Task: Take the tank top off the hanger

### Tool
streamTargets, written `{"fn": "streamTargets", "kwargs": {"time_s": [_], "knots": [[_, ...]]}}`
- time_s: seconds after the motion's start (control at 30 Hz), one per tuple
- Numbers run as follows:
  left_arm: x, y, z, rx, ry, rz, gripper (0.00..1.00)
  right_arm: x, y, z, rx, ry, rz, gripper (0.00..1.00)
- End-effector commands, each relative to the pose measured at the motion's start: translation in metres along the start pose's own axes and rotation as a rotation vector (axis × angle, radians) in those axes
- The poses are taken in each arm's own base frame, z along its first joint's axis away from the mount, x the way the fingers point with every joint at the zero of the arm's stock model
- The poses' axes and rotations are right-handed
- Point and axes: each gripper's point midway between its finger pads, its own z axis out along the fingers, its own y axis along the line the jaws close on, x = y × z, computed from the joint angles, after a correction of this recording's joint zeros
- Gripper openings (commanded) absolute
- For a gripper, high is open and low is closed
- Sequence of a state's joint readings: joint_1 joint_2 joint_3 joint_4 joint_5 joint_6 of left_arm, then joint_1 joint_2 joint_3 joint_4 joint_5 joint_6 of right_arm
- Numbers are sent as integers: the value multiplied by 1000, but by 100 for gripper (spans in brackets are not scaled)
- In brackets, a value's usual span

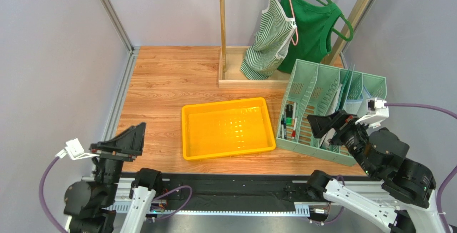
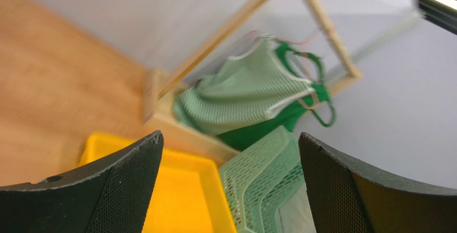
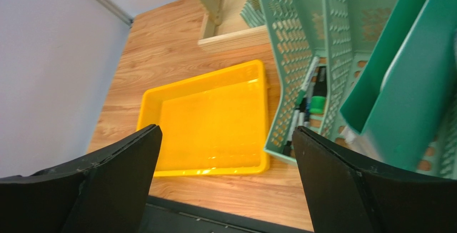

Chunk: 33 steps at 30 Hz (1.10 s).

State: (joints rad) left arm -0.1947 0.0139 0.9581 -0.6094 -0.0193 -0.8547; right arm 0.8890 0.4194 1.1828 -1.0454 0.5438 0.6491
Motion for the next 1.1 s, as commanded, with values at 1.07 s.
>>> {"fn": "streamTargets", "kwargs": {"time_s": [1.07], "knots": [[92,10,-87,106,525,139,89,-197,49,273,351,-188,-468,95]]}}
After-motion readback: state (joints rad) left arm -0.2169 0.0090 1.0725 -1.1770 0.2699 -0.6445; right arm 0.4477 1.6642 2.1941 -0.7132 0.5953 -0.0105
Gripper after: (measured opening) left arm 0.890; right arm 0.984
